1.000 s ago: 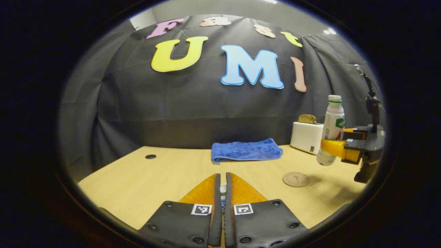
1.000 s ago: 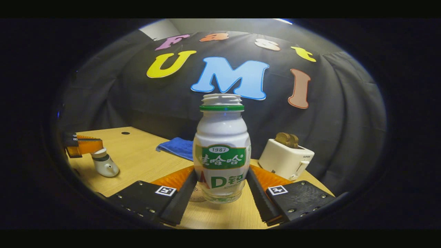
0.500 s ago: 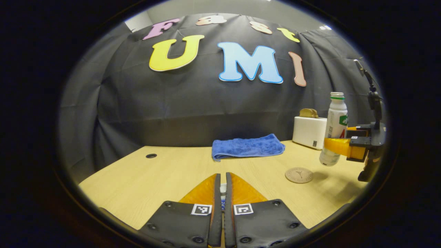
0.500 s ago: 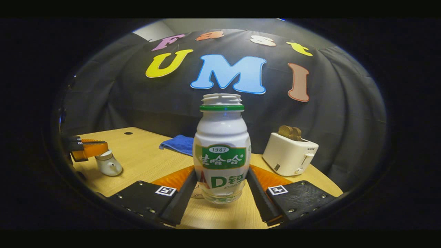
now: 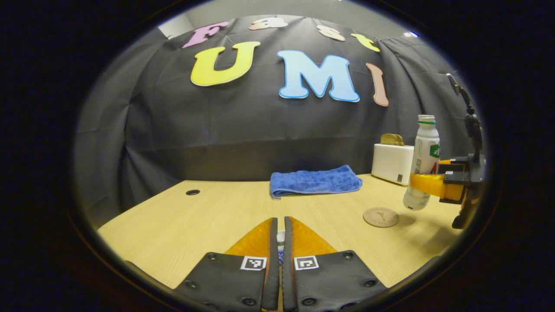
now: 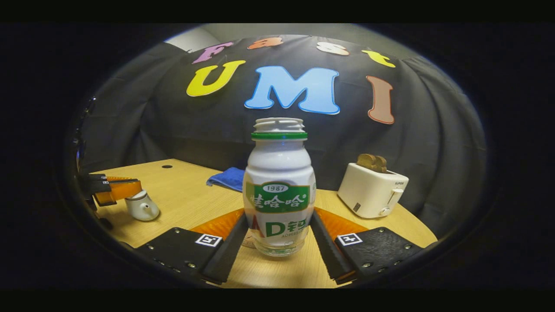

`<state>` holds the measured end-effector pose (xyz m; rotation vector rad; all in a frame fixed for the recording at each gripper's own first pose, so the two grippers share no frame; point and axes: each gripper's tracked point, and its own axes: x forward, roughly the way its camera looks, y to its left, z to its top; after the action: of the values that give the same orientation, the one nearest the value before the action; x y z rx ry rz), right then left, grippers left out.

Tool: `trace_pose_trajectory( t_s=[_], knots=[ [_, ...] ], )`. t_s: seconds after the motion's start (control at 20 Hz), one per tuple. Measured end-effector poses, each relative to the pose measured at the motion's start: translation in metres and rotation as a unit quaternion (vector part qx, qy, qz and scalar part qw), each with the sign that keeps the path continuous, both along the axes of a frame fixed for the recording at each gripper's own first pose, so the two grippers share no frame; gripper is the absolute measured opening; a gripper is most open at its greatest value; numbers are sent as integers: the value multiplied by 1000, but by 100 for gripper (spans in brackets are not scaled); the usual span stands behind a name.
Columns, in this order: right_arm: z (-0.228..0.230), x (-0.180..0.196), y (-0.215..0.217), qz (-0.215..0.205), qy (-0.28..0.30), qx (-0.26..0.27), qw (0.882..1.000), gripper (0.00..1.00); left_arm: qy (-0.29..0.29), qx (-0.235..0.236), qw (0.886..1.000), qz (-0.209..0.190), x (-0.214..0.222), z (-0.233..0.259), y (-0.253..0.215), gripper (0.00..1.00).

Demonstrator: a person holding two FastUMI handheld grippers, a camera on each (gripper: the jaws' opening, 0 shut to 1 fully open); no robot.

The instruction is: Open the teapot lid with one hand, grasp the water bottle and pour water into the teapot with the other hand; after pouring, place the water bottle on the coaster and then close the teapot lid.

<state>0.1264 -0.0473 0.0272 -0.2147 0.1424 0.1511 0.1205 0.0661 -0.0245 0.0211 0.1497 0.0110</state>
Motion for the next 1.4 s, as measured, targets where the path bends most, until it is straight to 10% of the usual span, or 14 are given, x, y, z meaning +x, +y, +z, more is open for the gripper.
trace_pose_trajectory(
  t_s=[0.65,1.4],
  knots=[
    [-7,3,2,3,6,2,1000,82,-11,0,1000,4,-8,5,3,34],
    [-19,55,43,28,11,1,1000,81,-41,-25,999,23,-22,23,21,33]
  ],
)
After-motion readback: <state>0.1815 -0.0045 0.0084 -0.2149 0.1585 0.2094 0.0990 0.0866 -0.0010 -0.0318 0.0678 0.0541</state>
